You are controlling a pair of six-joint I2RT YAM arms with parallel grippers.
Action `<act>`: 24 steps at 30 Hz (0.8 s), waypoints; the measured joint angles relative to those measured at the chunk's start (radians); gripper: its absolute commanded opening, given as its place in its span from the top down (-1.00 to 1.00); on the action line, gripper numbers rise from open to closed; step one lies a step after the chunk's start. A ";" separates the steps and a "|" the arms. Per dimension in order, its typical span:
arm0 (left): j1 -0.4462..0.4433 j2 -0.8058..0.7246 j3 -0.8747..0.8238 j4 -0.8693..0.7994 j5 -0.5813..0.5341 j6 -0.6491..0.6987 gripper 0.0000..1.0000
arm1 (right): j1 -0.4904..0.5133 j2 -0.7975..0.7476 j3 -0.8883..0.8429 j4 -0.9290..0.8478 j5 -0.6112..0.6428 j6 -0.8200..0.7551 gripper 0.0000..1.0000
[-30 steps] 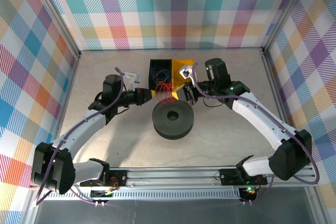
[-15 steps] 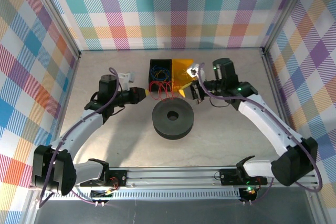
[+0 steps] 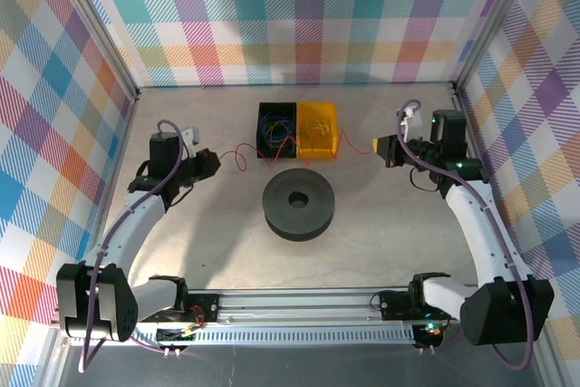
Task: Wrap the cables
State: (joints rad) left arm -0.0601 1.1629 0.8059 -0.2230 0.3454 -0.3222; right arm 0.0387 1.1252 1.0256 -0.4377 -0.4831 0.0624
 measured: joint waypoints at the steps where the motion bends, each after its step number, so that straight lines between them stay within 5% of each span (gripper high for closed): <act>1: 0.009 -0.008 0.000 -0.004 -0.017 0.000 1.00 | -0.020 -0.004 -0.006 0.000 0.020 0.014 1.00; 24: 0.066 -0.265 0.056 -0.224 -0.537 0.056 1.00 | -0.358 0.085 -0.158 0.217 0.230 0.333 1.00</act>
State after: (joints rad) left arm 0.0055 0.8982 0.8619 -0.4473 -0.1921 -0.2661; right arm -0.3191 1.2106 0.8677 -0.2207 -0.2535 0.3954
